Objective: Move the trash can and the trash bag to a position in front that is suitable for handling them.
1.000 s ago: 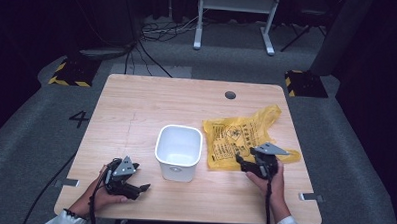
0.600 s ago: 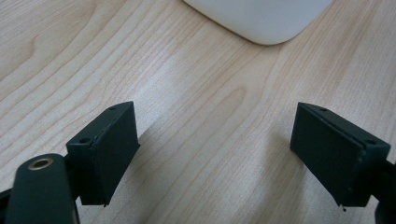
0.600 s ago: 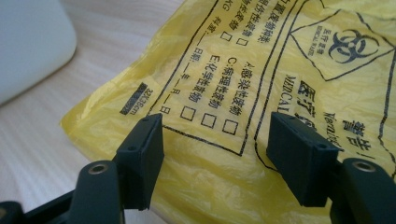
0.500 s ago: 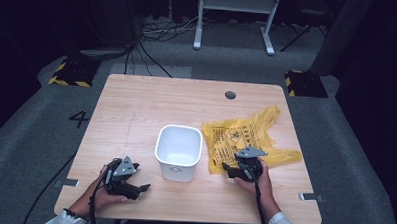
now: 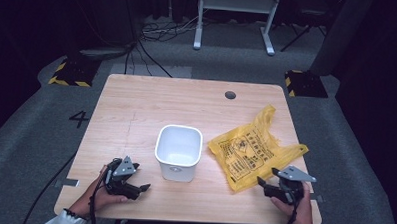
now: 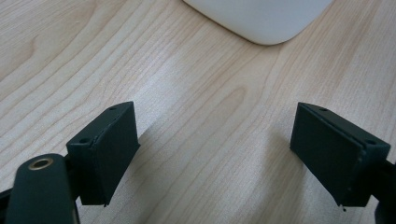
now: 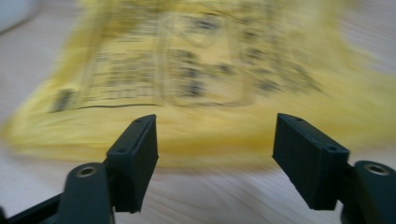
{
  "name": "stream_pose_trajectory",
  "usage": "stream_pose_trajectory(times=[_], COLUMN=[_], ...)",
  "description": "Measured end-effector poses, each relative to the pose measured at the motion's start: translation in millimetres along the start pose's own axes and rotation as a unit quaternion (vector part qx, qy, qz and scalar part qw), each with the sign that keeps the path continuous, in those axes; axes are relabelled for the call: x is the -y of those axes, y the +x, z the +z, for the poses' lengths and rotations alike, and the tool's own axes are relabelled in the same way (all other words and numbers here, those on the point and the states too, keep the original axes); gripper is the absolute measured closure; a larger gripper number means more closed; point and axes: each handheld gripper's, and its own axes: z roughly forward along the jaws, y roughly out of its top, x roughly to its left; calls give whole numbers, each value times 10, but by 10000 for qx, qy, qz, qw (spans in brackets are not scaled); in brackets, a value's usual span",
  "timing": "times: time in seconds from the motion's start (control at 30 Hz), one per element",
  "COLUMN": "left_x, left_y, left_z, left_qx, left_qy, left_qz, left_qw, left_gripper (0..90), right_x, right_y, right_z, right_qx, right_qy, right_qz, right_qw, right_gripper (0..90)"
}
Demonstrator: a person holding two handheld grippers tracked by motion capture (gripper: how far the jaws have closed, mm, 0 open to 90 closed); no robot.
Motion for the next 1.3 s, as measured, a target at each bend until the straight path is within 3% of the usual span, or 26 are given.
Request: stream_pose_trajectory(times=[0.03,0.07,0.17,0.3,0.6,0.77,0.83,0.9,1.07,1.17,1.3], left_x=[0,0,0,0,-6,-12,-12,-11,-12,-12,-17], left_y=[0,0,0,-1,-2,-7,-7,-8,-7,-7,-5], left_z=[0,0,0,1,7,13,12,13,14,13,17], left_qx=[5,4,6,16,22,41,42,41,42,40,31], left_qy=[-1,-1,0,-1,-10,1,1,-1,-1,1,1], left_qz=[0,-5,-6,-12,6,-2,-2,-3,1,2,29], left_qw=[10000,10000,10000,10000,10000,10000,10000,10000,10000,10000,10000], left_gripper=[151,151,151,151,151,151,151,151,151,151,151], right_x=[27,57,60,-9,-145,-245,-294,-329,-430,-456,-471], right_y=[-57,-148,-271,-253,-232,-238,-247,-281,-434,-516,-534], right_z=[-33,-72,-68,106,402,551,634,678,753,781,700], right_qx=[242,373,433,680,804,834,924,781,51,-24,-99], right_qy=[2,-46,-119,149,342,460,545,543,710,694,366], right_qz=[256,753,1509,1652,1543,1173,881,778,150,217,624], right_qw=[9994,9965,9875,9838,9842,9885,9903,9924,9974,9973,9973], right_gripper=[285,282,244,211,189,174,170,173,207,207,187])
